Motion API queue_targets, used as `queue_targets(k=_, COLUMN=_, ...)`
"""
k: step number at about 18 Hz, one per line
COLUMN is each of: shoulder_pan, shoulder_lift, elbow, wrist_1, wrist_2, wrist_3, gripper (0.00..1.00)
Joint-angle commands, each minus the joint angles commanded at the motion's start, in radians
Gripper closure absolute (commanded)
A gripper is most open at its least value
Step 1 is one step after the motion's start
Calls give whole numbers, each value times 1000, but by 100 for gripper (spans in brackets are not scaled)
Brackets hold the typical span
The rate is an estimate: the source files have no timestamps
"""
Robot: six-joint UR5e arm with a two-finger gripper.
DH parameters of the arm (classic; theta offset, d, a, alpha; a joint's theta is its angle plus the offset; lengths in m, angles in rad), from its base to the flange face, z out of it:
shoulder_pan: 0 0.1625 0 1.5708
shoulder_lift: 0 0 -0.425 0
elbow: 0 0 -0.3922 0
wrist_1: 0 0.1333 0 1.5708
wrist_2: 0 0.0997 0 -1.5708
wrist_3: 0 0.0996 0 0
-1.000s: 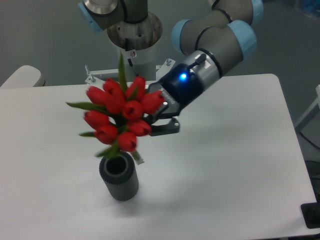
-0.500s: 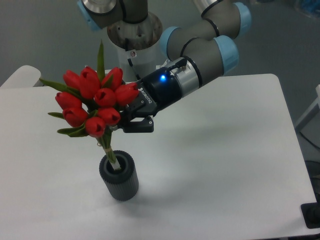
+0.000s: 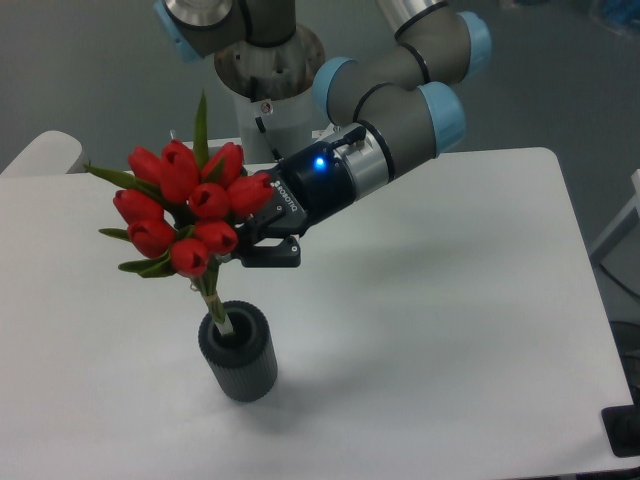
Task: Insert the flowers into the vase
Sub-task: 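Lower the tulip stems down into the vase opening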
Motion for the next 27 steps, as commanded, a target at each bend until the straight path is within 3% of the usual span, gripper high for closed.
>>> queue_targets(k=11, shoulder_pan=5, shoulder_lift=-12, elbow=-75, wrist_1=-2, wrist_2=6, wrist_3=94, gripper=78)
queue_targets(k=18, shoulder_pan=8, shoulder_lift=-89, elbow=-92, wrist_1=-2, wrist_2=14, wrist_3=169, gripper=78)
queue_targets(k=27, shoulder_pan=12, shoulder_lift=-143, elbow=-109, wrist_1=-2, wrist_2=18, wrist_3=210, gripper=76)
